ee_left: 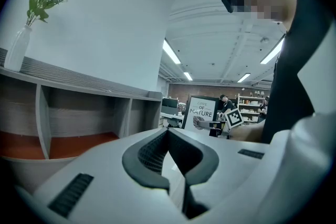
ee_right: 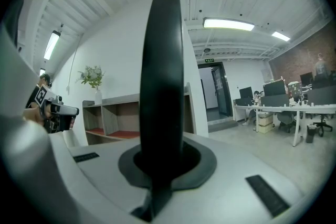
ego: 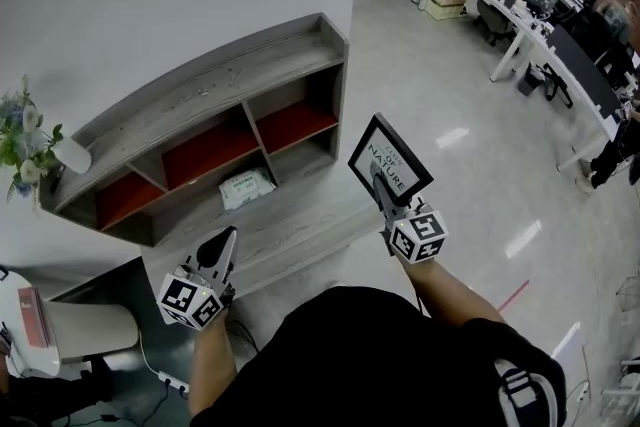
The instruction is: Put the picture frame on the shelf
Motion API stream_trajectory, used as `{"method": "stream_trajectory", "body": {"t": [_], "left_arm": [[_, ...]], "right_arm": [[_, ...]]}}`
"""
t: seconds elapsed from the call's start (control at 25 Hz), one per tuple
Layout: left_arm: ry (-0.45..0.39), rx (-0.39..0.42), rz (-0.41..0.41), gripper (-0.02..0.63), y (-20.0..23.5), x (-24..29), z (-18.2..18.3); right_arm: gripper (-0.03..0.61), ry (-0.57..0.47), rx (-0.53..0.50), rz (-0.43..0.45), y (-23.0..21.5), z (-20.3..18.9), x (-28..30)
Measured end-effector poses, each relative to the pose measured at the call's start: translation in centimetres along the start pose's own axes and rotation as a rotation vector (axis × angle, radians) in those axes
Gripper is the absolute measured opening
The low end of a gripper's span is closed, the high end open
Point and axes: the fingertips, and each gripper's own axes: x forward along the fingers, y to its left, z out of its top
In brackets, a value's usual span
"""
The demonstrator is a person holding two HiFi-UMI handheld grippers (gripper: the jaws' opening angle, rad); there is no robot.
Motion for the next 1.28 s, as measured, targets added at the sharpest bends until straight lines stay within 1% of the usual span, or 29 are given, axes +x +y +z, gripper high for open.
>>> {"method": "stream_trajectory", "body": {"t": [0.24, 0.6, 0.76, 1.0, 1.28], "left_arm": [[-0.001, 0.002, 0.003, 0.020, -0.4, 1.3, 0.5], [0.019, 0.005, 0.011, 0.020, -1.0, 2.8, 0.4], [0.023, -0.005, 0.023, 0.020, -1.0, 3.1, 0.3], [0.030, -0.003, 0.013, 0.020, -1.6, 4.0, 0.4], [0.035, 0.001, 0.026, 0.020, -1.8, 3.7, 0.6]], "right_arm": [[0.023, 0.003, 0.002, 0.003, -1.3, -0.1, 0.2], [0.023, 0.011, 0.008, 0.021, -2.8, -0.4, 0.9], [0.023, 0.020, 0.010, 0.026, -3.1, -0.7, 1.0], [0.023, 0.024, 0.009, 0.032, -3.5, -0.8, 1.0], [0.023, 0.024, 0.009, 0.040, -3.6, -0.8, 0.8]]}}
